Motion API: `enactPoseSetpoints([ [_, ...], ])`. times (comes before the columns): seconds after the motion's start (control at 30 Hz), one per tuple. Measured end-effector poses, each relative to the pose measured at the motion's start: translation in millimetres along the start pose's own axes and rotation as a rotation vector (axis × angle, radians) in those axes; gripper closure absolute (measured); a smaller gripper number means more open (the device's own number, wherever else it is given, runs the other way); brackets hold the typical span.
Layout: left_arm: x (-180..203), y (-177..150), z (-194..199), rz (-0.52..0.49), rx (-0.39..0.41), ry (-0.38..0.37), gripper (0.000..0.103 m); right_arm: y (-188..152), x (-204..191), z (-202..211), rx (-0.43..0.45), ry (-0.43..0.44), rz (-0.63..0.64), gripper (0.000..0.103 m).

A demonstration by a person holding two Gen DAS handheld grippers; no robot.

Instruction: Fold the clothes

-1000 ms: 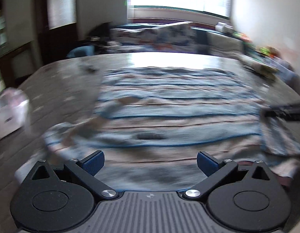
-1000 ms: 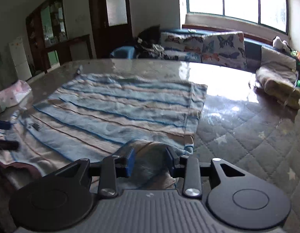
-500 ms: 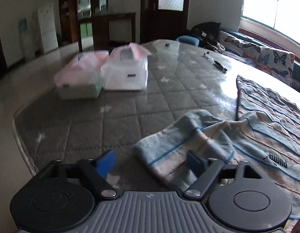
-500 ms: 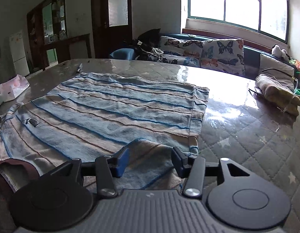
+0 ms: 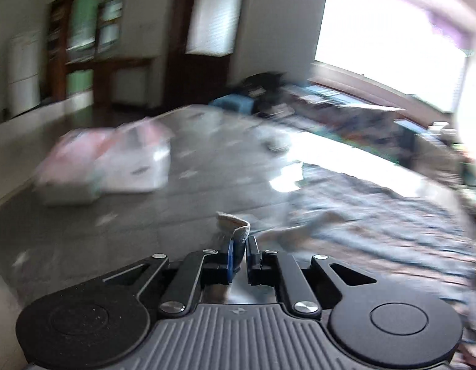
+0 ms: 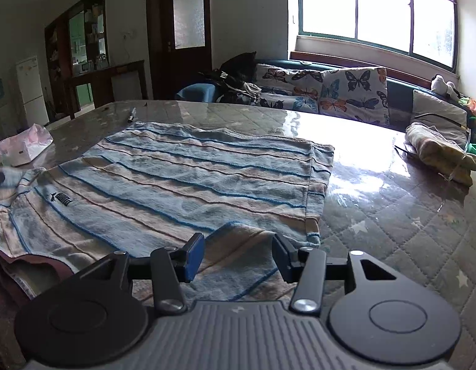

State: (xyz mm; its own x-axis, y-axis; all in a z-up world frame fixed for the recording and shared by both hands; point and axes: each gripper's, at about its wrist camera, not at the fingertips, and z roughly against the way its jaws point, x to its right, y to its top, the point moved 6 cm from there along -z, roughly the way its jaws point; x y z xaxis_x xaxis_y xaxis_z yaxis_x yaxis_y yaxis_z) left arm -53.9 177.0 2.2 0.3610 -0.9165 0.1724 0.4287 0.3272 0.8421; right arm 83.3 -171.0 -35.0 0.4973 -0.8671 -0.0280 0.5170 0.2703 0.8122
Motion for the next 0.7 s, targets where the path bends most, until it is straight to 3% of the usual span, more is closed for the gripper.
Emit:
enactPoseSetpoints([
  [0.1,28.4,0.7,5.8,-0.055,0.006,-0.16,0.094,0.8,-3.5,2.4,0.007,0.008,0.002,0.054],
  [0.2,51.2,-9.3,2.3,-0.108,-0.052,-0.279,0.094,0.6,-7.0,3.9,0.008,0.015,0.008,0.054],
  [0.33,67.4,-26.6,-4.5,-0.175,-0.151,-0.372,0.091,-1.5,-9.7,4.4,0.002,0.022,0.014,0.053],
  [0.43,72.2,-29.4,-1.3,-0.198,-0.178,-0.433,0.086,-2.6,-10.2,4.1,-0.003,0.023,0.015,0.053],
  [0.5,70.0,-25.1,0.3,-0.202,-0.166,-0.443,0.084,-2.3,-10.8,3.8,-0.005,0.025,0.016,0.053],
  [0.7,47.2,2.7,-30.3,-0.163,-0.142,-0.318,0.085,-2.9,-16.9,0.8,-0.011,0.038,0.02,0.053],
])
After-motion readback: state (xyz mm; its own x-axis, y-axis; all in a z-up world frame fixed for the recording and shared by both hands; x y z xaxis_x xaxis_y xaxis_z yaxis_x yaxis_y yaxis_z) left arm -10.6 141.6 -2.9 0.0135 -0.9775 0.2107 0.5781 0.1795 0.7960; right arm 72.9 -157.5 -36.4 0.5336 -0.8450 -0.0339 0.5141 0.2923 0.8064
